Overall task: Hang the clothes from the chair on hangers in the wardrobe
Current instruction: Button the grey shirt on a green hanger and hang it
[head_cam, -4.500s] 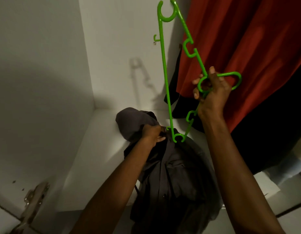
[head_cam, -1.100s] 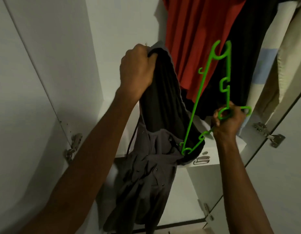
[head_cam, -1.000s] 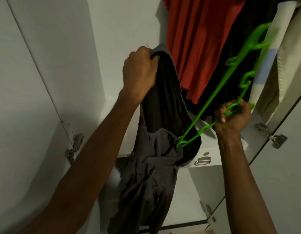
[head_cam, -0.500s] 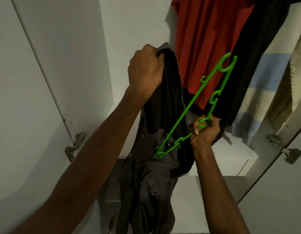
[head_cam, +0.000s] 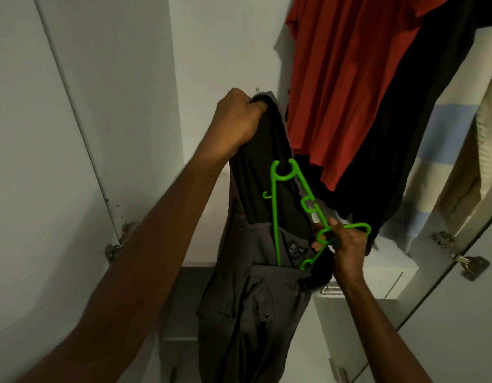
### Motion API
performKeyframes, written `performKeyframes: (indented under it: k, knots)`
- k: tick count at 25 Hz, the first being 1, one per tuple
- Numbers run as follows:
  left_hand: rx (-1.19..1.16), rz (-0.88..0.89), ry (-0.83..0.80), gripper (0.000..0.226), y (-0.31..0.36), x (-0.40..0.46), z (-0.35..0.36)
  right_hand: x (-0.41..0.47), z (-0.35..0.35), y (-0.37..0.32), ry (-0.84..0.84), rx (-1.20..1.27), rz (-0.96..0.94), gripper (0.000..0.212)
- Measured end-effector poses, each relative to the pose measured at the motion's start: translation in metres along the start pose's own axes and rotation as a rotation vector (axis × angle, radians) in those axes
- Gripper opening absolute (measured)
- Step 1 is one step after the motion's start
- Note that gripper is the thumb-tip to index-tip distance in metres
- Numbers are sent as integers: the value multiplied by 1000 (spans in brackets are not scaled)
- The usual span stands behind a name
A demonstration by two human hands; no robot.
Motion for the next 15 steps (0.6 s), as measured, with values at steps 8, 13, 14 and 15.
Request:
performKeyframes:
  k: [8,13,14,15]
  knots:
    - [102,71,28,39,2,-6,22,-36,-7,21,1,-120,100,48]
    - [178,75,225,28,-9,-3,2,-42,-49,-22,-28,-343,-30,30]
    - [185,85,229,26,-6,-5,5,-40,-42,-20,-85,-457,-31,31]
    - [192,108,227,25,-1,-7,10,-36,-33,-16,-121,-579,-17,35]
Point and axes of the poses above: each hand's wrist, its own x-axis towards the middle knuckle, its own z-axis out of the palm, y = z × x, the point moved 5 cm from there along x, towards the middle knuckle, and after that the axes turned 1 degree about -y, right-handed, at the moved point
